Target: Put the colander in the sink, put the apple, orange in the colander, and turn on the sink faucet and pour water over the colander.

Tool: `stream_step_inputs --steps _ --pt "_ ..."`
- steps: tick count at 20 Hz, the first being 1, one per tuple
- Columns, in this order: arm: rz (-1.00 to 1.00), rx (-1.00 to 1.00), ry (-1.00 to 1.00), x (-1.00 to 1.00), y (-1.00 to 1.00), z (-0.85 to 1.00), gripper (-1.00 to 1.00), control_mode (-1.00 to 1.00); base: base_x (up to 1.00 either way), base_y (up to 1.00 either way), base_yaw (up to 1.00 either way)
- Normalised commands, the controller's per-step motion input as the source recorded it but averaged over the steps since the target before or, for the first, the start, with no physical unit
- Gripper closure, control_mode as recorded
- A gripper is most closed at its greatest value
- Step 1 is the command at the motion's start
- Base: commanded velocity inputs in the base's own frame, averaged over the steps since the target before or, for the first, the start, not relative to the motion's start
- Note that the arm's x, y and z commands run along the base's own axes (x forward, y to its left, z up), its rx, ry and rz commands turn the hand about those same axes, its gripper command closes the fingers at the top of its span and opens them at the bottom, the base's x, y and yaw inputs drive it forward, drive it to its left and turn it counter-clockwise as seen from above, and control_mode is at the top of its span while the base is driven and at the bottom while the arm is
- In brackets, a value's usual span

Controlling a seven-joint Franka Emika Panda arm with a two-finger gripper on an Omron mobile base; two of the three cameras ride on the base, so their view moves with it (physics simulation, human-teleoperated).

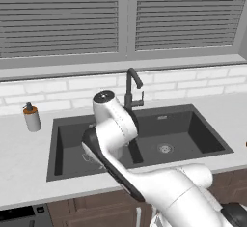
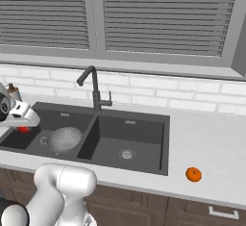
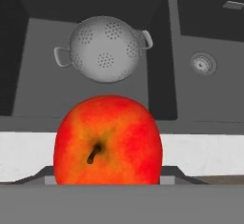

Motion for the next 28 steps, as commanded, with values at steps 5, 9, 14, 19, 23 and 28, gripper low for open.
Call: stream_step_inputs --steps 5,9,14,19,23,28 --pt "-0.06 -0.01 0.08 0.75 0.41 -0.78 1.0 -1.0 0.0 0.0 0.0" --pt "-0.08 0.0 0.05 0.82 0.28 -0.62 1.0 -1.0 0.0 0.0 0.0" --pt "-0.11 0.0 0.07 0.86 0.14 -0.54 1.0 -1.0 0.0 0.0 0.0" --pt "-0.11 0.0 0.08 0.66 0.02 -0.56 1.0 -1.0 0.0 0.0 0.0" --pt "-0.1 0.0 0.06 0.59 0.03 -0.59 1.0 -1.0 0.0 0.0 0.0" --pt "-0.09 -0.01 0.01 0.38 0.07 -0.49 1.0 -1.0 0.0 0.0 0.0"
